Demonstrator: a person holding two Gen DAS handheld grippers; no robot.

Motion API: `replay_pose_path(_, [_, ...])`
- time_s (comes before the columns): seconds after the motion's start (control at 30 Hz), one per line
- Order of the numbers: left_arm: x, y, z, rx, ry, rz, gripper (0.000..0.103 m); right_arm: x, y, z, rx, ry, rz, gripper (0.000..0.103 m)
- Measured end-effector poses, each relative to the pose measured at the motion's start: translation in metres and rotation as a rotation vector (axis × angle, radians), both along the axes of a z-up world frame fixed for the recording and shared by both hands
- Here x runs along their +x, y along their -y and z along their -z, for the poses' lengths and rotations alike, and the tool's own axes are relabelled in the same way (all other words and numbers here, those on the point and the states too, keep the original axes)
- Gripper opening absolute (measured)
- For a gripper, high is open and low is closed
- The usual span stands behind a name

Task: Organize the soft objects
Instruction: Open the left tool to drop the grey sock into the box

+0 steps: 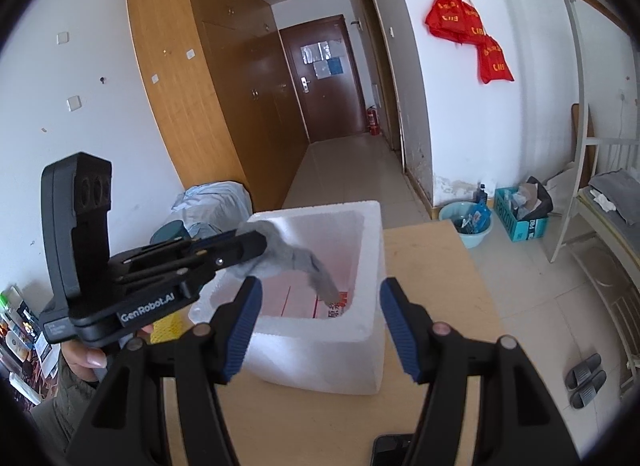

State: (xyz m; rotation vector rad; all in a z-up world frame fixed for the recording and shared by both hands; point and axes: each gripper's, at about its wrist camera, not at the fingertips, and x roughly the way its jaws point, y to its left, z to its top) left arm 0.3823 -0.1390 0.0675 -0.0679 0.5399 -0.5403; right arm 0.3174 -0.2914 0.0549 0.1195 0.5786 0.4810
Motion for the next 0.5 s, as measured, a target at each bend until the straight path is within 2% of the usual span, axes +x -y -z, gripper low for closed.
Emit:
replay_pose_path(0.1, [-0.002, -0.001, 0.002, 0.014, 0.005, -0.006, 0.039, 0.002, -0.001, 0.002, -0.001, -0.003, -0.004, 0.066])
replay_pose_path(0.13, [-0.004, -0.002, 0.000, 0.013, 0.013, -0.011, 0.055, 0.001, -0.001, 0.002, 0.000, -0.004, -0.005, 0.066])
replay_pose_path(0.2, [-0.007, -0.005, -0.002, 0.006, 0.035, -0.029, 0.070, 0.001, -0.001, 0.003, 0.001, -0.006, -0.005, 0.066])
replay_pose_path(0.3, [-0.014, -0.008, -0.005, 0.015, 0.076, -0.065, 0.071, 0.001, -0.002, 0.003, 0.004, -0.007, -0.007, 0.066])
replay_pose_path(0.5, [-0.017, -0.011, -0.002, 0.035, 0.066, -0.081, 0.071, 0.001, -0.004, 0.004, 0.002, -0.006, -0.022, 0.066])
